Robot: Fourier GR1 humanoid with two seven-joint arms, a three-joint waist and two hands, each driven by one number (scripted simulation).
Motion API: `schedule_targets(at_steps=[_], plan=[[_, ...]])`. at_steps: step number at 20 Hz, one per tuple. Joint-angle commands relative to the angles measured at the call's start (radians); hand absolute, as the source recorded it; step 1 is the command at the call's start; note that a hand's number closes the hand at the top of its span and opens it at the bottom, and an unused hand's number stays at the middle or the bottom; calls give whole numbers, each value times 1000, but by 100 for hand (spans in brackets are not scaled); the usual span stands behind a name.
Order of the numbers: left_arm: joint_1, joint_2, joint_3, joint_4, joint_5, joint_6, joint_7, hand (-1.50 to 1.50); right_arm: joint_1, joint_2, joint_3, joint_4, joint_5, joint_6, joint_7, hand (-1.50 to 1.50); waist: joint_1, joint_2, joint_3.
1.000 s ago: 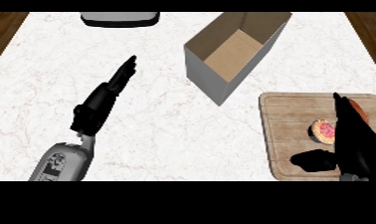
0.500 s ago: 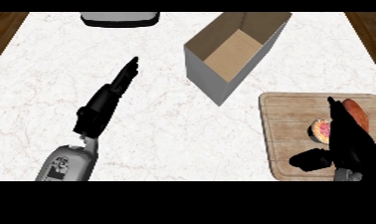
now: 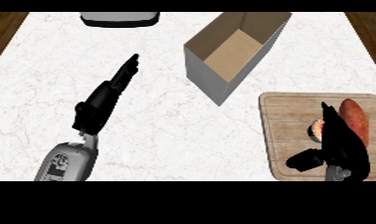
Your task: Pick the cupcake from the cutting board and place it in the cardboard box
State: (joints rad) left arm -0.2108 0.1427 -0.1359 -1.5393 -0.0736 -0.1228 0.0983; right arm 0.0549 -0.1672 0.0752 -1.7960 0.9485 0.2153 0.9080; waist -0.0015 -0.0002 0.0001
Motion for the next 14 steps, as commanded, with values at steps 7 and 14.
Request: schedule_targets(at_steps=[7,14], plan=[[10,-33,18,6,-50,-4,-16,0,47,5,-6,95,65,-46,-53,-150,-1,0,0],[56,-54,10,-45,-52,-18,-2,0,-46,-57,-96,196,13,-18,-148,150,2,0,0]])
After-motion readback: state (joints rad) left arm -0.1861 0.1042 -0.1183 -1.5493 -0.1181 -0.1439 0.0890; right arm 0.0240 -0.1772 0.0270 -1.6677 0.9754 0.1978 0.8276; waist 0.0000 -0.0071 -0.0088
